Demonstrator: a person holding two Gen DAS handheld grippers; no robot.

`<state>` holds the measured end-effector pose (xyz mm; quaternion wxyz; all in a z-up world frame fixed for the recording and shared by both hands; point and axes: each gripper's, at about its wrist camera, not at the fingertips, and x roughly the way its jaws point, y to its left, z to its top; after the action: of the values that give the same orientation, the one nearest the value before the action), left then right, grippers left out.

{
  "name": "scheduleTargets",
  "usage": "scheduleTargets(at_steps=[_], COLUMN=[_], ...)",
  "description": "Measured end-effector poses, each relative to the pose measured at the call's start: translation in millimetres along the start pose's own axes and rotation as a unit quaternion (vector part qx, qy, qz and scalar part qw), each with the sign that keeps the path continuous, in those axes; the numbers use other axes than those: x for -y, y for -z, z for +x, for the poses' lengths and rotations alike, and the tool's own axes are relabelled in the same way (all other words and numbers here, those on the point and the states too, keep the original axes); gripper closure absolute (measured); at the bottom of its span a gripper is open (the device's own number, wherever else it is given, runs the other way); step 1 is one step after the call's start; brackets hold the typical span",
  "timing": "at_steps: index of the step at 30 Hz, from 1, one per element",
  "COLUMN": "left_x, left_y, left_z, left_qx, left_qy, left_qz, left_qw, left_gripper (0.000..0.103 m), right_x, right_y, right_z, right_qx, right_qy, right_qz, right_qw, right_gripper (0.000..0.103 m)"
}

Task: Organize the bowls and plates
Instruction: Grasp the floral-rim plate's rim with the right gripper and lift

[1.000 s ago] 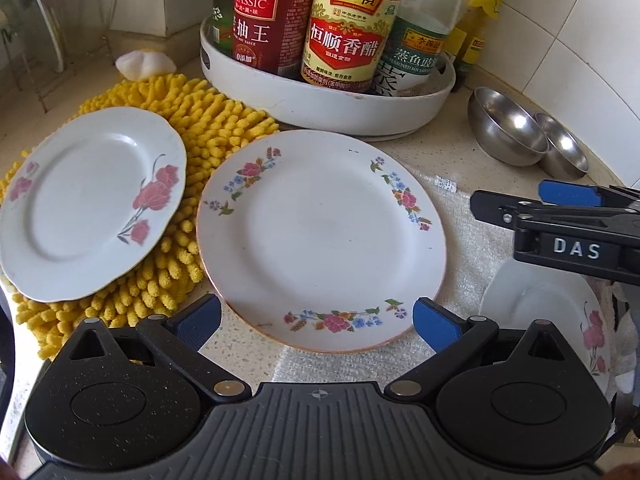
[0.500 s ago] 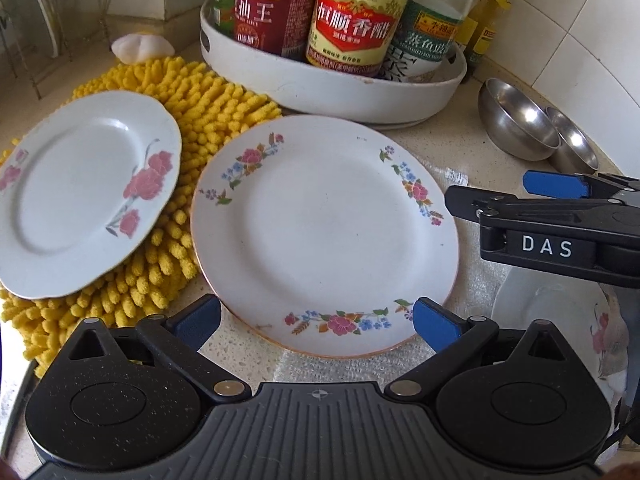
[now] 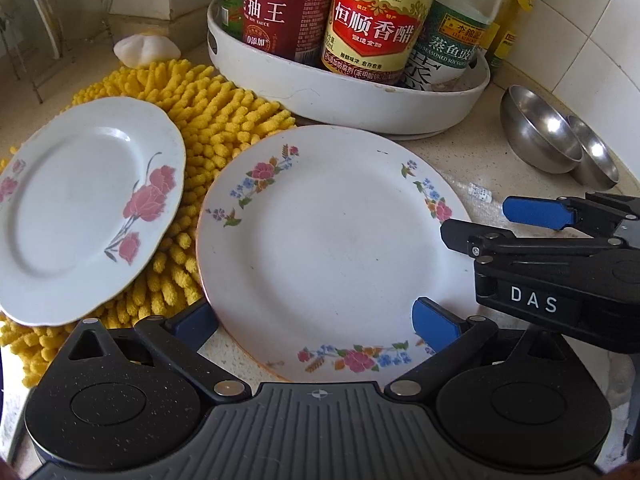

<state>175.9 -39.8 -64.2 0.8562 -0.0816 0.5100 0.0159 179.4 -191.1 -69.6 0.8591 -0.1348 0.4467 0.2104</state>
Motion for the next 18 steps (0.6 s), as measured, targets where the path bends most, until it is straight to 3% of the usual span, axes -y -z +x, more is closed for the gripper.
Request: scheduleTargets(at_steps=[10,14,18], left_x=[2.8,2.2,0.6], left_y=[-2.4,-1.3,-1.2], left_z=[5.2,4.2,0.8], left_qx=[0.016,0.020,0.026], left_qy=[-0.020,-0.017,-0.022], left_qz=[0.020,0.022,0.017], left_qw=[0.9995,0.9994,0.9993], left_gripper=[0.001,0.001,0.006], right_x=[5.9,4.1,1.7], right_y=[2.1,2.8,1.8], right_z=[7.5,2.4,0.8], right_qx=[-0.008,0.010,0.020], right_qy=[-0.045,-0.060,-0.059], right_qz=[0.031,0.020,0.007], right_qw=[0.998,0.998,0.998], right_gripper=[0.046,0.056,0.056])
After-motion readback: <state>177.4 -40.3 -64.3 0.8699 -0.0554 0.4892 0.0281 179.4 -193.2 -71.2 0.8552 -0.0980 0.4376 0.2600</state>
